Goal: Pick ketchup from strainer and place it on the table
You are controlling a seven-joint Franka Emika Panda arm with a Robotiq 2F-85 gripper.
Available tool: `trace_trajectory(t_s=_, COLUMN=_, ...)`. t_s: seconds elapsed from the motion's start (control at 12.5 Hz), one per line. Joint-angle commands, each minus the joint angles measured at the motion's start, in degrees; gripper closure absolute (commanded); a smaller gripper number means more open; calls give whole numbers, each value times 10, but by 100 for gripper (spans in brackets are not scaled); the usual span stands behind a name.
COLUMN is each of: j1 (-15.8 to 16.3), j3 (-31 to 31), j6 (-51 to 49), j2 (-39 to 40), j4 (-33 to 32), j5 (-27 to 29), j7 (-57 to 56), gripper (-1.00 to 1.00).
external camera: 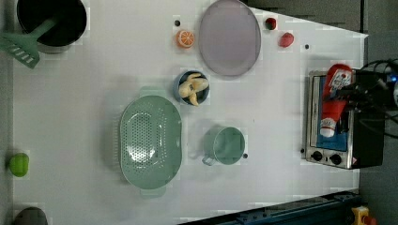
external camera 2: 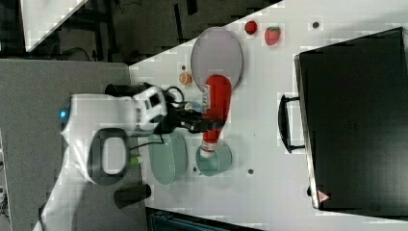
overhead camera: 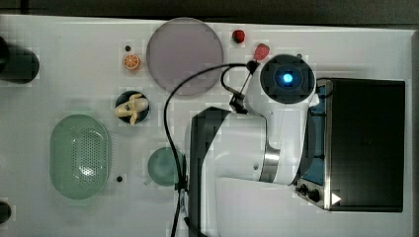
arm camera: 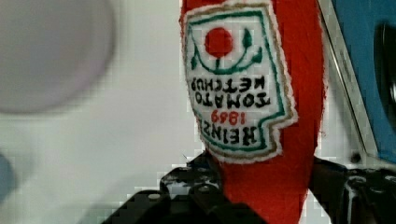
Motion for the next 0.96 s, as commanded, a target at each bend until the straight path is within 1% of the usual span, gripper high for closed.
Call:
trace_trajectory(t_s=0.08, j1=19, j3=13, j6=44, j2=-1, j4=-56, j5=7, j7=-28, gripper=-13)
trace_trajectory(t_s=0.4, j1=20, j3=14, j6=183, j2=18, j4=-155, j5=7, j7=-25, gripper=-13)
trace_trajectory(t_s=0.48, j1=21, j3=15, j6=215, j2=30, j4=-169, j5=7, j7=-25, gripper=-13)
trace_trajectory(t_s=0.64, j1=21, j3=16, j6=258, j2=62, j4=-177, j5=7, j7=-25, gripper=-13)
trace_trajectory(t_s=0.72, j1=21, j3=17, j6=271, j2=77, j4=-177, j5=7, j7=-25, gripper=-19)
trace_trajectory(t_s=0.96, j1=21, j3=20, j6=295, j2=91, j4=-176, j5=7, j7=-25, gripper=-83)
